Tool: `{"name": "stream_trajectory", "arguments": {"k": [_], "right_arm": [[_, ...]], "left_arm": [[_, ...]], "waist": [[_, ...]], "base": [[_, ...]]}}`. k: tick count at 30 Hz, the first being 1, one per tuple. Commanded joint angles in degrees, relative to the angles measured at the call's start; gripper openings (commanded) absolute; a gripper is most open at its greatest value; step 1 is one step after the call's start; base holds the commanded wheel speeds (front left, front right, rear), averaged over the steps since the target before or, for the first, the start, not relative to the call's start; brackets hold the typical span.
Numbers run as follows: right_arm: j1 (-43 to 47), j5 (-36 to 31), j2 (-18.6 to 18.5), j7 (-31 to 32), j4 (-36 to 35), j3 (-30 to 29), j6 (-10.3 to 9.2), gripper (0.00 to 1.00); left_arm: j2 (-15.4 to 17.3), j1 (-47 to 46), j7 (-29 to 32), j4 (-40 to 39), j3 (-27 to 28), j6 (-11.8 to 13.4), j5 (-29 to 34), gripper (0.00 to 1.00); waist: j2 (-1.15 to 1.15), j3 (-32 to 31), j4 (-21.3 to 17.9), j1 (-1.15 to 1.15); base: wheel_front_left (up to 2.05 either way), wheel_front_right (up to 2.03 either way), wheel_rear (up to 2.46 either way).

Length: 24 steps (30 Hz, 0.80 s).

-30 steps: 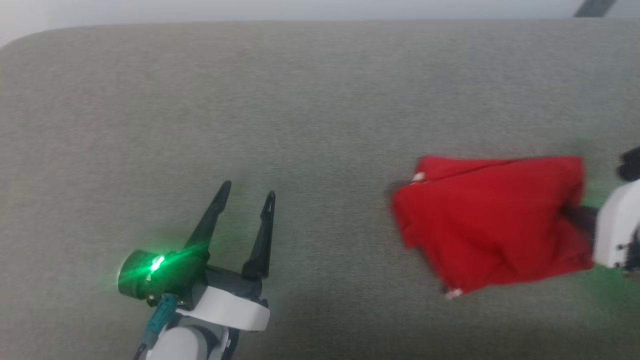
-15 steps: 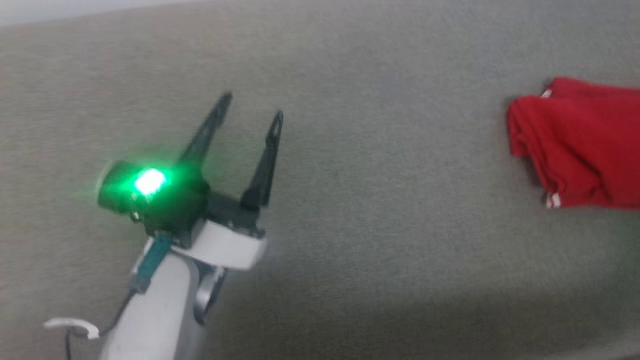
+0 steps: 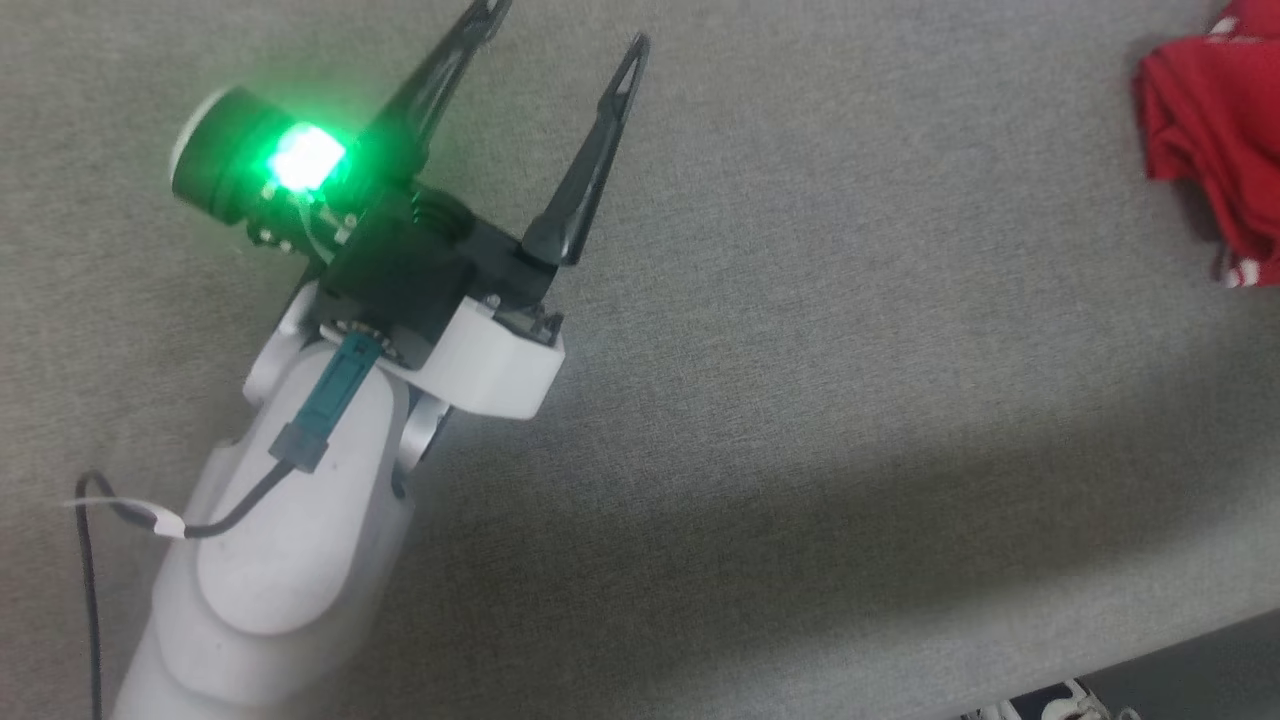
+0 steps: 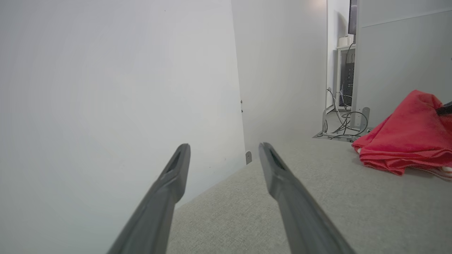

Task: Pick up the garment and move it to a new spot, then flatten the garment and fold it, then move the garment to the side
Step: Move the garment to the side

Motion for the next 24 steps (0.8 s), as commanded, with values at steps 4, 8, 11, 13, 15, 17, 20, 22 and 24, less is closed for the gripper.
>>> {"name": "stream_trajectory", "arguments": {"k": [4,8,11,13,15,17,20,22,24], "right_arm": [[-4.5,-2.2,1.9,-3.0,4.2,2.2,-0.11,0.0],[-7.3,-3.3,3.9,-4.6,7.5,3.8,-0.11,0.0],[-8.5,-4.0,5.0,-6.2,9.6,4.7,-0.11,0.0],[-8.8,-4.3,5.4,-7.2,10.8,5.1,-0.11,0.38],[-8.8,-4.5,5.7,-7.6,11.2,5.4,-0.11,0.87],[-8.8,-4.7,5.9,-8.3,11.6,6.1,-0.11,1.0],[-8.3,-5.0,5.5,-9.4,11.2,6.9,-0.11,1.0],[-7.4,-4.9,5.3,-9.8,10.3,7.7,-0.11,1.0],[-6.3,-4.6,5.4,-10.2,9.3,8.5,-0.11,1.0]], "left_arm": [[1.0,-3.1,-0.2,0.2,-1.0,-0.1,0.3,1.0],[1.4,-3.7,-0.2,0.3,-1.4,0.0,0.3,1.0],[1.8,-3.8,-0.2,0.4,-1.6,0.4,0.3,1.0],[2.0,-3.5,-0.2,0.5,-1.6,0.3,-0.1,1.0],[2.1,-3.1,-0.2,0.6,-1.5,0.4,-0.4,1.0],[2.2,-2.2,-0.2,0.9,-1.2,0.6,-1.0,1.0],[1.8,-0.5,-0.2,1.2,-0.7,1.2,-1.8,1.0],[1.3,0.9,-0.2,1.3,-0.4,1.7,-2.1,1.0],[0.8,3.1,-0.2,1.5,0.1,1.9,-2.7,1.0]], "waist": [[0.0,2.7,-0.3,0.0],[0.0,3.7,-0.3,0.0],[0.0,3.9,-0.3,0.0],[0.0,3.8,-0.3,0.0],[0.0,3.6,-0.3,0.0],[0.0,2.9,-0.3,0.0],[0.0,1.1,-0.1,0.0],[0.0,-0.5,0.3,0.0],[0.0,-2.5,0.8,0.0]], "base": [[0.0,0.0,0.0],[0.0,0.0,0.0],[0.0,0.0,0.0],[0.0,0.0,0.0],[0.0,0.0,0.0],[0.0,0.0,0.0],[0.0,0.0,0.0],[0.0,0.0,0.0],[0.0,0.0,0.0]]}}
